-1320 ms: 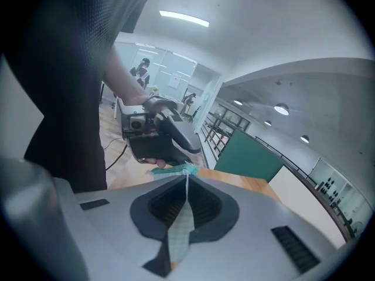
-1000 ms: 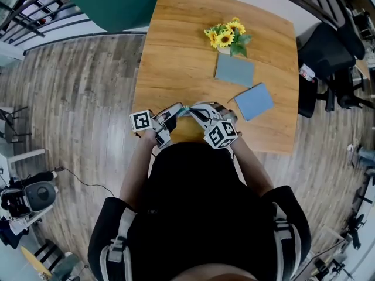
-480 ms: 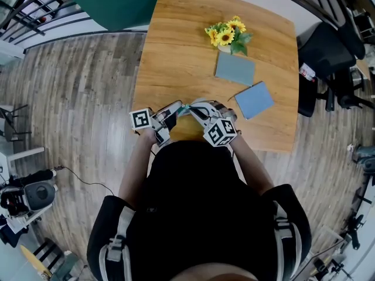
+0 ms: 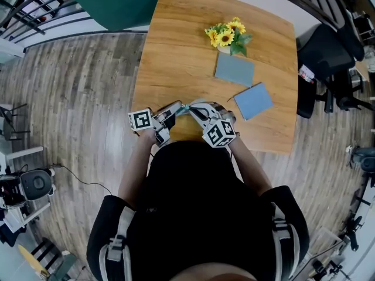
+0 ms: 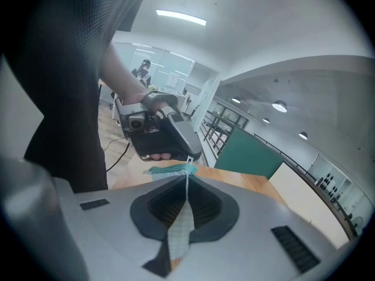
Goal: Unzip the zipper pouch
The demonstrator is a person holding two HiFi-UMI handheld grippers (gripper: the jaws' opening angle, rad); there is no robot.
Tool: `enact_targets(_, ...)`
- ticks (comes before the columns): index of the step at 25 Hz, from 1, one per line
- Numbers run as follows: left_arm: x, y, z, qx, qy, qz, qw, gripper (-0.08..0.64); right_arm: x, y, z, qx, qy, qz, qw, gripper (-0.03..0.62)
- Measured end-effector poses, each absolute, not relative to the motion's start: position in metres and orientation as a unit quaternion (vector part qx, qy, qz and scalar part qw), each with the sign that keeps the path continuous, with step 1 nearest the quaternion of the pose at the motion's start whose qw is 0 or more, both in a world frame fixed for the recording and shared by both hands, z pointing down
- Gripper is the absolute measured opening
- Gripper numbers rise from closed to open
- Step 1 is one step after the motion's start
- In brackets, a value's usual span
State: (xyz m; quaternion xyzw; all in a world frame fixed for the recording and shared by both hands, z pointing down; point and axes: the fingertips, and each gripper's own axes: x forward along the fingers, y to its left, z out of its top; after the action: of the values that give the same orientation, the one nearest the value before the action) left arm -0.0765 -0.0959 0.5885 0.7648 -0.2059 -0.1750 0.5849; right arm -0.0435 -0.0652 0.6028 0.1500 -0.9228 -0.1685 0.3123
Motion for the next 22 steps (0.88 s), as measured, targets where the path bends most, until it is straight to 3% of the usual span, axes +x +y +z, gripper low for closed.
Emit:
enact_targets(4, -0.074, -0.091, 0.590, 0.765, -0.202, -0.166, 0.588, 0.034, -0.045, -0.061, 0.605, 0.147, -0.920, -0.174, 0.318, 0.012)
enact_targets(8, -0.079, -0.094, 0.595, 0.776, -0.218, -0.154, 0.571, -0.009, -0.044, -0.063, 0.605, 0.155, -0.922, -0.167, 0.315, 0.012)
enact_targets(22, -0.081, -0.096, 0.598, 0.814, -0.288, -0.063, 0.501, -0.002, -0.043, -0.069, 0.609, 0.203, -0.916, -0.142, 0.316, 0.011)
